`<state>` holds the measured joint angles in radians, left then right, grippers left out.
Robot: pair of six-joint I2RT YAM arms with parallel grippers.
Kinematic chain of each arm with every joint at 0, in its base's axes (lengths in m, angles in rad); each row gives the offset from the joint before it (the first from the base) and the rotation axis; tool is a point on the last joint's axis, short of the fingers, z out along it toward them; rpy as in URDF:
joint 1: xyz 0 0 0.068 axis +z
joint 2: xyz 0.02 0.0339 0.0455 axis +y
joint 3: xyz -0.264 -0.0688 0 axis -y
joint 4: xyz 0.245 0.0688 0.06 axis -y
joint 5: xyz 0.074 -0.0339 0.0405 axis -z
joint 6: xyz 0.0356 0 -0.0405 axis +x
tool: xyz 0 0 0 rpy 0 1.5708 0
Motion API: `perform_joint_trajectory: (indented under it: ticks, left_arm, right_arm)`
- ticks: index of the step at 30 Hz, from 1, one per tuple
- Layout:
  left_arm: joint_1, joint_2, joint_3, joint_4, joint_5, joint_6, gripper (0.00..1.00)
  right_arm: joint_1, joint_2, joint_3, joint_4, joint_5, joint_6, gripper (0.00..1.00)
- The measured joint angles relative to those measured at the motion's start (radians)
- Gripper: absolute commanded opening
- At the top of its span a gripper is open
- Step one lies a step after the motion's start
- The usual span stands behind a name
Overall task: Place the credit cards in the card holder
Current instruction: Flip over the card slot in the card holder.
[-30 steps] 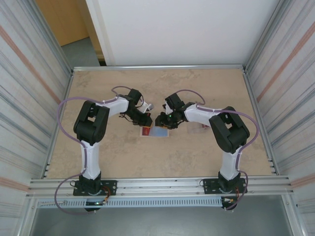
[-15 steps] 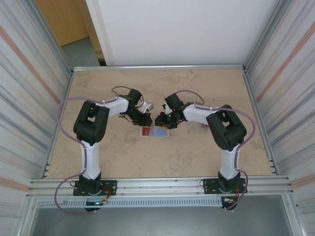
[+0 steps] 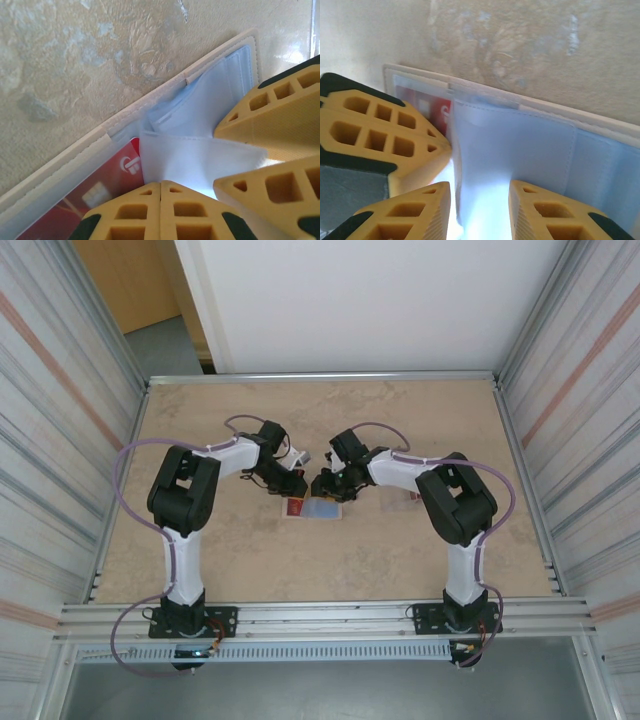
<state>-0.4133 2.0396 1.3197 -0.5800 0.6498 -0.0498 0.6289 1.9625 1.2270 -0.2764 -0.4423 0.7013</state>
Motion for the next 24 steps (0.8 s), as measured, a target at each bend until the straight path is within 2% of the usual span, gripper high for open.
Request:
perform_joint_trajectory:
  ticks: [7,24]
  left_arm:
    - [0.001,-0.001,-0.002,0.001,0.000,0.000,0.00]
    - [0.002,-0.003,-0.006,0.001,0.000,0.000,0.00]
  right_arm:
    - [-0.001,-0.035,0.003,-0.040,0.026,-0.003,0.35]
    - [0.000,-0.003,0.042,-0.039,0.023,-0.005,0.35]
